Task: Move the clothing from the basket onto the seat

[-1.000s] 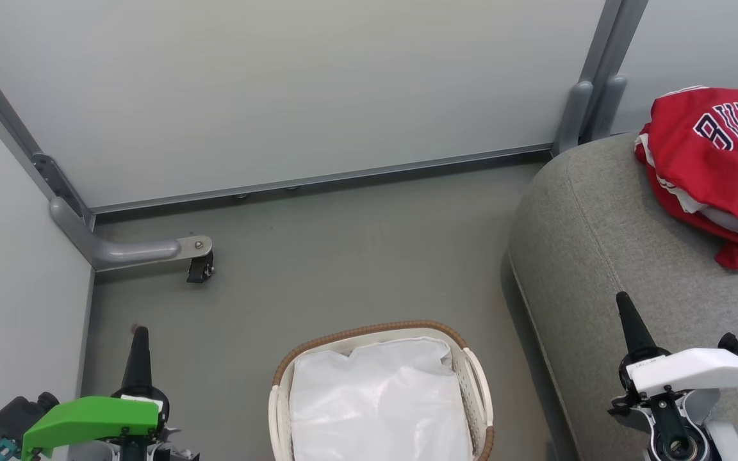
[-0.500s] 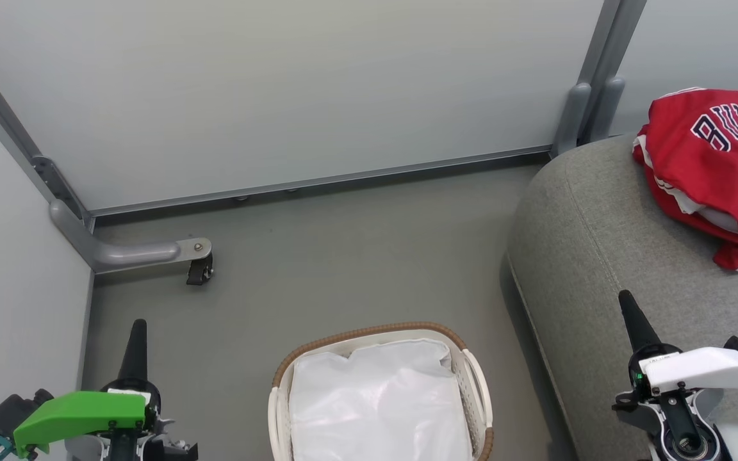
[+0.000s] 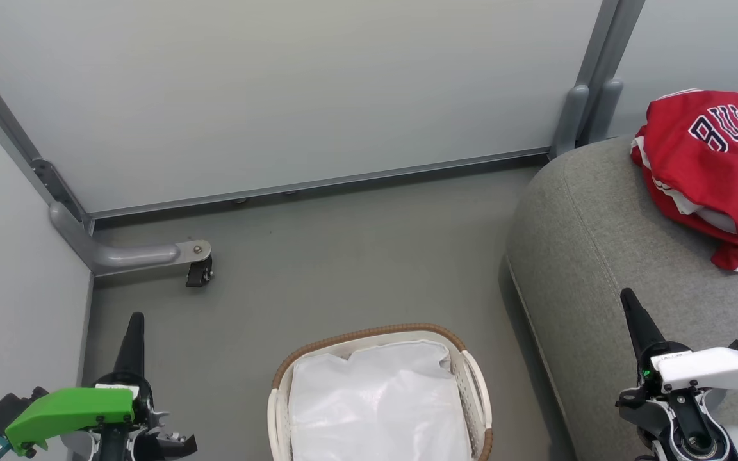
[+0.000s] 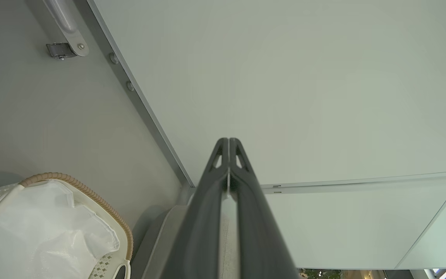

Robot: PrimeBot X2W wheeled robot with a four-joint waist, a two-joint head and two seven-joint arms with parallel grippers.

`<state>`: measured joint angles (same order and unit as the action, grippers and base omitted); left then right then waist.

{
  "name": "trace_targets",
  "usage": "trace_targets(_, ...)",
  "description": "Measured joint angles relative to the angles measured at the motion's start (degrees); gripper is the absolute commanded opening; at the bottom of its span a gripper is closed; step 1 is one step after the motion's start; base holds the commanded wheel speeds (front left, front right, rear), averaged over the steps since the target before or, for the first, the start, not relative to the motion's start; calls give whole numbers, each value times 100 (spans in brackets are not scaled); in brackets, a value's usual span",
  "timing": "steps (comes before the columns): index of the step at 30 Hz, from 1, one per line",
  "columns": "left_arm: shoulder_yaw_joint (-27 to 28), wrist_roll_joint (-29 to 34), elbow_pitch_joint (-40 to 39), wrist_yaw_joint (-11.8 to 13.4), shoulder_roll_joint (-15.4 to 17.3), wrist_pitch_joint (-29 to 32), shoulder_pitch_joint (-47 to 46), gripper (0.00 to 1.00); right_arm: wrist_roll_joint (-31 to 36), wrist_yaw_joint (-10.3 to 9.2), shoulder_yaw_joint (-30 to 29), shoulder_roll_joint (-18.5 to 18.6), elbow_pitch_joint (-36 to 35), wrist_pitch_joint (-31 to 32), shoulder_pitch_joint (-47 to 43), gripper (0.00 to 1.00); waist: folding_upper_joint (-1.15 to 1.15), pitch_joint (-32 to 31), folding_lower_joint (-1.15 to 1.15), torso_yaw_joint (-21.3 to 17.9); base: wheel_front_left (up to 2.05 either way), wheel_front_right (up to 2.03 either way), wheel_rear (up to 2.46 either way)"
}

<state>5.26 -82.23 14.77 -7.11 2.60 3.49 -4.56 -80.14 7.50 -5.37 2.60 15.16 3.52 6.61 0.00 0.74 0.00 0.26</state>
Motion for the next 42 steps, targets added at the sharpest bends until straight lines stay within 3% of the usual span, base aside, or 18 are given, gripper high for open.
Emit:
trace_targets(29, 125, -1007, -66, -21, 7, 301, -141, 0, -1217, -2, -112, 9, -102, 303, -9, 0, 0, -56, 0, -26, 0, 0, 0)
trace_targets(42, 126, -1009, -67, -26, 7, 301, -142, 0, -1218, -2, -115, 10, -104, 303, -10, 0, 0, -56, 0, -27, 0, 0, 0)
